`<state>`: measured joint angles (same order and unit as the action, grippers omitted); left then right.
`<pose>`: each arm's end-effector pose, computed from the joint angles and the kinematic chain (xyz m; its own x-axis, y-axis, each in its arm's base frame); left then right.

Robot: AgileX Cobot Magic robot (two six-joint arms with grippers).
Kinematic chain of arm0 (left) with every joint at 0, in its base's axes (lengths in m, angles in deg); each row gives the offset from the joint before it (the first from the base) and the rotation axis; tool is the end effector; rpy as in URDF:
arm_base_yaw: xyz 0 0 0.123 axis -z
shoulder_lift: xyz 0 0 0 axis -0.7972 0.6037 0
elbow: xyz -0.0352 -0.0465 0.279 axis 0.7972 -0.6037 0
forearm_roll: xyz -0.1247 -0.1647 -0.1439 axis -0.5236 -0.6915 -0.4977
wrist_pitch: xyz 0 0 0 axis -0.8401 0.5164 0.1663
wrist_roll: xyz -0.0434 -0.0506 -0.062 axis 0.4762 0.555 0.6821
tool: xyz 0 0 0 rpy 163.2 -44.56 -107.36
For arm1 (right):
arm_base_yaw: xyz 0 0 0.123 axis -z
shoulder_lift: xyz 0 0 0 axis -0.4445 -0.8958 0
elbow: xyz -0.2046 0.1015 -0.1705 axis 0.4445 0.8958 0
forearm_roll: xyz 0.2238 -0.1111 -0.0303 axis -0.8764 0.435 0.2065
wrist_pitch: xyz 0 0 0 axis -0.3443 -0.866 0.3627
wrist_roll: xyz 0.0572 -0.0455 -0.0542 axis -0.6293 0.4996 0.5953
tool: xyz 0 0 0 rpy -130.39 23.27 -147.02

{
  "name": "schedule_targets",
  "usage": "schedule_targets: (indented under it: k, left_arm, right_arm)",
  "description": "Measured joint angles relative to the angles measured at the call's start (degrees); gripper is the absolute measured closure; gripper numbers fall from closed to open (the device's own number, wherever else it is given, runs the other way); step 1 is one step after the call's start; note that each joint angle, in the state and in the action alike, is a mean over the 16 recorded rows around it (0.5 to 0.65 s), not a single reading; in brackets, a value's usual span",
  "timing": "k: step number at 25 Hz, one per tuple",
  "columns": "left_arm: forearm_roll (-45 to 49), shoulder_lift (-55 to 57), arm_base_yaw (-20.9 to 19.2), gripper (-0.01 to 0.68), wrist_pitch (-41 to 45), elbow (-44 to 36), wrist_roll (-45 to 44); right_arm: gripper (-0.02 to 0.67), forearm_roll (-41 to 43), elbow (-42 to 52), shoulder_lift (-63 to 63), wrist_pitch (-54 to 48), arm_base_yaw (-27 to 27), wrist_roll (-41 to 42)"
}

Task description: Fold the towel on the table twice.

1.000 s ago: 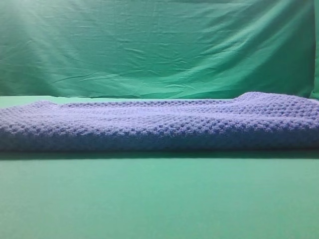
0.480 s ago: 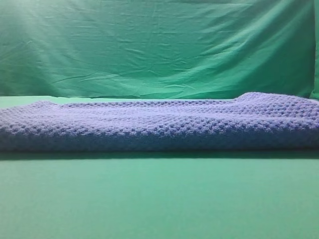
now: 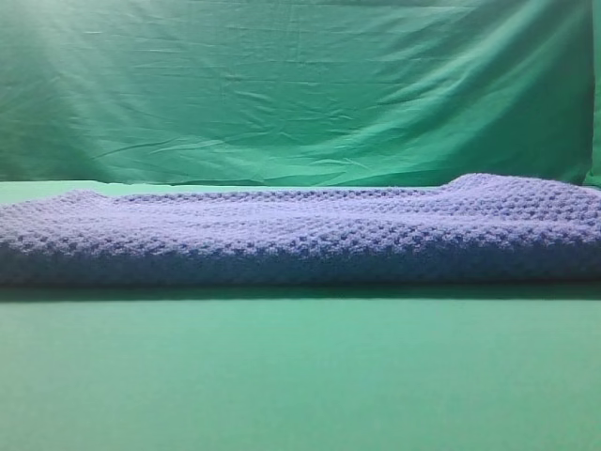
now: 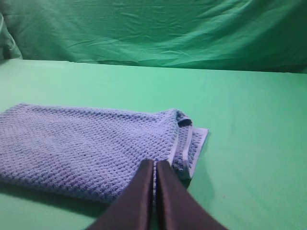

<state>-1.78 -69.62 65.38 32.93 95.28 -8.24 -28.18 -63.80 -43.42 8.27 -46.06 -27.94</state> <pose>0.0431 -0.0165 0.2437 -0.1078 -0.1021 -0.9889 0.2769 0.9523 -0.1285 0.0472 0.0202 0.1988 -0.1664 -0.0537 -0.9846 -0.3685 0.9296 0.0116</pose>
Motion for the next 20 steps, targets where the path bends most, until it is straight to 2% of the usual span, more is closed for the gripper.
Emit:
schedule_targets:
  k: [7,20]
  left_arm:
    - [0.48,-0.08,0.00,0.615,0.62,-0.74,-0.01]
    - [3.91,-0.19,0.00,0.615,-6.82,-9.10,-0.14]
  right_arm:
    - [0.649,0.00,0.00,0.00,-0.37,0.00,0.00]
    - [0.649,0.34,2.17,0.00,1.93,0.00,0.00]
